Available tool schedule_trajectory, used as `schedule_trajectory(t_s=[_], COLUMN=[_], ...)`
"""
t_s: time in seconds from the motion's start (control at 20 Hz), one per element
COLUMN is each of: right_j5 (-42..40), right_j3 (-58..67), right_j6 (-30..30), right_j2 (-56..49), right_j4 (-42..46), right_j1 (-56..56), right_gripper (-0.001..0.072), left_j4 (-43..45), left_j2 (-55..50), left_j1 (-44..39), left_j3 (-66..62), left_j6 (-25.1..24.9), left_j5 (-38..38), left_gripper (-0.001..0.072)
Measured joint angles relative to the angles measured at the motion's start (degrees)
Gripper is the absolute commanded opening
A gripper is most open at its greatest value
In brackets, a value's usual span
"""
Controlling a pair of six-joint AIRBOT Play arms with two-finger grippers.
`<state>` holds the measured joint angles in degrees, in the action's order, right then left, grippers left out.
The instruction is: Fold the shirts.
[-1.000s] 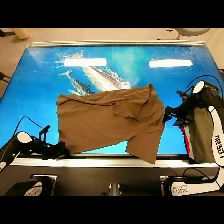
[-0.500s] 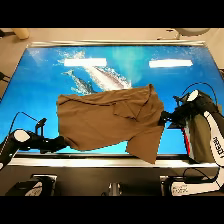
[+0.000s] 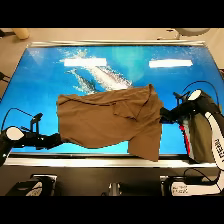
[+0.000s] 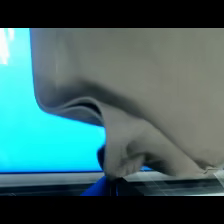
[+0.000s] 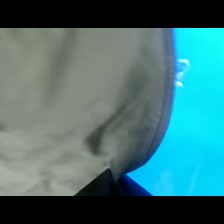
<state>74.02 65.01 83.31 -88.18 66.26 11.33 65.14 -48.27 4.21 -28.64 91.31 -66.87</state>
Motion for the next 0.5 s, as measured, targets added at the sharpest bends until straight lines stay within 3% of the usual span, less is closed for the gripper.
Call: schedule_trajectory(t_s=[0.5], right_j5=[-4.44], right_j3=[7.67], right_j6=[-2.34], right_j2=[17.79], right_j4=[-7.91], right_j1=[-0.02], right_gripper=[0.0018], left_j4=[5.07], left_j2=[2.10], left_j1=[0.00], left_j3=[-21.81], left_j6=[-1.07], left_j5=[-0.09], left_gripper=[0.0016])
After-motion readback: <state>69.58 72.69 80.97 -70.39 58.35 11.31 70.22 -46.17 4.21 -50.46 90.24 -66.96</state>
